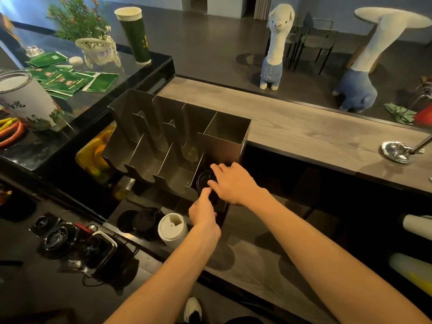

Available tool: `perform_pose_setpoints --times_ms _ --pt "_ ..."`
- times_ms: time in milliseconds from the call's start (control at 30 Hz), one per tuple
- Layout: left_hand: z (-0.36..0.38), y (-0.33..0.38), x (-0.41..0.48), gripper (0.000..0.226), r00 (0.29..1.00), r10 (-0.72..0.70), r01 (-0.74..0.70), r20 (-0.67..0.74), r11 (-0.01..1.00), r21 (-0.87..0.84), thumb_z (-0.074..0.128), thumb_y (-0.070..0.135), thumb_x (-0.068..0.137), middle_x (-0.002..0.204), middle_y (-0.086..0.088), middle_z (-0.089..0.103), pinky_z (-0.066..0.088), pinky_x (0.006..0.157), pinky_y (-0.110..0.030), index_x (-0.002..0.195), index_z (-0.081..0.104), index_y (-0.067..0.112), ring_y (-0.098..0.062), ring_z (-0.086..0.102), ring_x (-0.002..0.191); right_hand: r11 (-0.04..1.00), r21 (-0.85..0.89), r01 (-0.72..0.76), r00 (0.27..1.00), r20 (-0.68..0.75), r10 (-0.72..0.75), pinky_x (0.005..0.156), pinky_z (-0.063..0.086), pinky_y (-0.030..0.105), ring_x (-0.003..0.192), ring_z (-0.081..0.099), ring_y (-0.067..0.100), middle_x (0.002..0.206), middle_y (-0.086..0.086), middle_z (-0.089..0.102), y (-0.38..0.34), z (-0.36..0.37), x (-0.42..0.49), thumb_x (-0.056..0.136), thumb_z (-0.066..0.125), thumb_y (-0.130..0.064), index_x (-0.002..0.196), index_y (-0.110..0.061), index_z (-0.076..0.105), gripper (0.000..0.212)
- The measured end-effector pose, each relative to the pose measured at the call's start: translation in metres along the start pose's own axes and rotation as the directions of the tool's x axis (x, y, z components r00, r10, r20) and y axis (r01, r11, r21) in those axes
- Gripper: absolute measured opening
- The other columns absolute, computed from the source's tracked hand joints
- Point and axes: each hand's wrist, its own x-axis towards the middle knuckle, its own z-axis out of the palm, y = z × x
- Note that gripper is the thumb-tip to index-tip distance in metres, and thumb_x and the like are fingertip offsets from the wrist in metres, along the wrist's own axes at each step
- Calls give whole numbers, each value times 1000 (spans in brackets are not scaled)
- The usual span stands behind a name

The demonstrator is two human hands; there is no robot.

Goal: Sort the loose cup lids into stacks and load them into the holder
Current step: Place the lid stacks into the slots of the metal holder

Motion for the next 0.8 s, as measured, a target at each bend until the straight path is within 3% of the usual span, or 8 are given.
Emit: perform_pose_setpoints --times_ms 67,167,233,467,667,800 --pt "1 -2 1 43 1000 26 -25 -16 1000 18 70 31 94 103 -1 57 46 97 -38 128 57 10 -19 55 95 995 70 -68 997 -25 70 107 39 36 128 50 23 148 10 44 1 7 6 105 34 -46 150 -10 35 58" --pt "4 -7 7 54 998 58 -57 -36 998 28 74 34 91 125 -8 60 48 99 -41 135 50 14 -27 57 118 982 145 -120 987 -85 133 110 37 34 133 45 23 148 8 44 -1 13 3 103 42 -47 150 -14 38 58" --pt "5 -9 10 60 997 62 -62 -39 998 16 77 38 88 130 -11 58 45 93 -38 135 46 16 -26 56 116 976 159 -146 981 -107 164 110 37 32 134 45 22 147 6 47 -3 15 -2 103 42 -47 148 -16 42 54" --pt "7 -10 23 69 996 85 -85 -26 996 17 80 42 84 136 -12 51 39 91 -37 135 41 16 -23 48 113 976 28 -218 971 -100 219 110 37 35 134 43 25 146 9 46 -10 14 6 105 38 -45 147 -12 43 53" --pt "-1 -7 26 77 989 145 -145 0 989 34 82 39 83 142 -11 47 39 98 -35 142 36 19 -21 45 114 970 87 -226 965 -113 235 114 34 36 138 42 28 150 12 44 -17 17 -6 106 38 -39 152 -10 35 54" --pt "-5 -8 24 79 987 156 -158 37 986 49 80 39 85 145 -9 45 38 109 -42 146 32 20 -27 45 130 957 -53 -285 948 -161 273 111 36 40 129 51 28 135 10 59 -20 16 -16 105 43 -41 139 -10 54 47"
